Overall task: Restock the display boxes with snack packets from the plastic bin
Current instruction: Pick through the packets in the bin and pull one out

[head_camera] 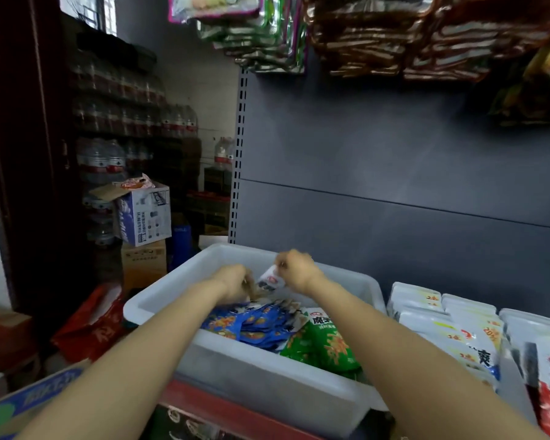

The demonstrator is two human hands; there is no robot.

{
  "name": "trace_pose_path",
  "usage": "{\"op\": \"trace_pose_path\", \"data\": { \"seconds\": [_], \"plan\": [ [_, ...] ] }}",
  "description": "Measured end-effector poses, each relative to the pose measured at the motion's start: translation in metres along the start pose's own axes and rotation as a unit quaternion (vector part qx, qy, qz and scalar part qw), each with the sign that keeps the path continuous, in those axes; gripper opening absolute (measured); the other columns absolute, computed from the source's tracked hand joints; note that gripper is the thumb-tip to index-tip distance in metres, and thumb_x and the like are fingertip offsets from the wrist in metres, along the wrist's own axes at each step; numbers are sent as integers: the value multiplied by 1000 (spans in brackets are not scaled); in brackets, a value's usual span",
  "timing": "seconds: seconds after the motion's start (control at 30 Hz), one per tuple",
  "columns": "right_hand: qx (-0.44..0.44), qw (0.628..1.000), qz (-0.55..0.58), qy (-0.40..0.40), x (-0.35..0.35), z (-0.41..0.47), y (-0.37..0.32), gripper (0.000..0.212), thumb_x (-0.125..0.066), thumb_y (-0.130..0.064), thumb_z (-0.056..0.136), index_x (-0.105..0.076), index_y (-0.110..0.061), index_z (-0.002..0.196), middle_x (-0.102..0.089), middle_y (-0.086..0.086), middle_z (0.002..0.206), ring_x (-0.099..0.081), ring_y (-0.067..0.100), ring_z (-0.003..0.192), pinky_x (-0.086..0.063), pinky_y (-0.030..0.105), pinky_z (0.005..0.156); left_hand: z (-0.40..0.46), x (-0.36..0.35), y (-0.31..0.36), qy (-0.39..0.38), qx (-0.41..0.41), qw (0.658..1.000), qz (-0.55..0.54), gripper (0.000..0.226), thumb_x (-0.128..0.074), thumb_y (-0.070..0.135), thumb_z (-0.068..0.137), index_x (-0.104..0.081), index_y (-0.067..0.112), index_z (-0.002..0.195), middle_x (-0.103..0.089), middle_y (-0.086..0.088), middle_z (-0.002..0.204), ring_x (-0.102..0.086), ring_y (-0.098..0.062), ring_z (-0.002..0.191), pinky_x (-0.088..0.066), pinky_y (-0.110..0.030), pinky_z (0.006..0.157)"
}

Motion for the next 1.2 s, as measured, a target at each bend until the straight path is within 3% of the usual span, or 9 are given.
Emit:
{"op": "trace_pose_path", "data": {
  "seconds": [0.13, 0.23, 0.33, 0.47, 0.57, 0.67, 0.8, 1.0, 1.2],
  "plan": [
    [-18, 978, 180, 105, 34, -19, 2, 15, -55, -15, 93, -66, -7, 99, -64, 10, 99, -56, 21, 91, -39, 24, 73, -15, 16, 16, 139, -31, 987, -74, 15, -55, 2, 88, -57, 17, 83, -63, -5, 89, -56, -22, 84, -38, -25, 70],
    [-54, 936, 327, 121, 55, -37, 14, 11, -65, -17, 87, -63, -13, 77, -61, 5, 82, -56, 21, 81, -47, 33, 72, -32, 20, 38, 170, -73, 973, -139, 8, -56, 7, 90, -61, 13, 89, -63, -5, 89, -55, -18, 83, -37, -24, 69],
    [-63, 897, 430, 80, 74, -65, 24, 14, -71, -11, 82, -62, -6, 92, -62, 5, 81, -59, 18, 72, -49, 28, 64, -49, 23, 61, 189, -107, 958, -190, 12, -60, 11, 90, -57, 17, 80, -60, -1, 81, -56, -19, 78, -38, -24, 66],
    [-52, 852, 520, 46, 94, -112, 46, 25, -68, -6, 84, -61, -1, 107, -69, 13, 94, -67, 24, 81, -56, 35, 80, -64, 21, 97, 186, -145, 943, -236, 12, -64, 12, 88, -59, 18, 79, -60, 3, 74, -57, -19, 76, -43, -27, 71],
    [-27, 833, 543, 103, 109, -143, 70, 14, -68, -6, 83, -64, -4, 97, -71, 10, 84, -70, 22, 74, -58, 33, 69, -71, 17, 128, 176, -181, 920, -298, 5, -67, 13, 85, -65, 17, 87, -66, -2, 85, -62, -19, 84, -48, -27, 80],
    [-15, 807, 555, 201, 127, -169, 98, 8, -65, -3, 84, -62, -8, 90, -70, 7, 78, -68, 19, 66, -57, 28, 57, -70, 12, 159, 183, -166, 915, -319, 14, -61, 16, 90, -65, 14, 103, -66, -1, 90, -61, -12, 83, -46, -13, 71],
    [-41, 784, 532, 318, 147, -186, 135, 10, -63, -4, 87, -59, -12, 85, -66, 2, 78, -65, 14, 68, -55, 22, 51, -58, -9, 188, 102, -164, 953, -235, 30, -52, 23, 96, -56, 11, 123, -62, -4, 121, -56, -18, 113, -43, -29, 94],
    [-17, 769, 511, 383, 152, -190, 158, 7, -60, -4, 89, -57, -8, 94, -64, -2, 75, -65, 2, 59, -56, 20, 53, -50, -41, 208, -7, -171, 958, -228, 38, -58, 22, 92, -55, 12, 128, -56, -1, 131, -53, -16, 119, -40, -30, 103],
    [2, 821, 450, 351, 144, -180, 163, 6, -61, -9, 90, -57, -13, 93, -66, 6, 90, -67, 18, 83, -60, 34, 67, -54, -38, 210, 59, -190, 966, -163, 36, -57, 22, 92, -57, 12, 127, -58, -1, 114, -57, -15, 92, -42, -23, 75]
  ]
}}
Point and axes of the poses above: each hand's wrist, its own z-axis towards the middle knuckle, its own x-axis out of the back of the hand, y = z × x, the point moved 2 cm from there along z, towards the middle knuckle
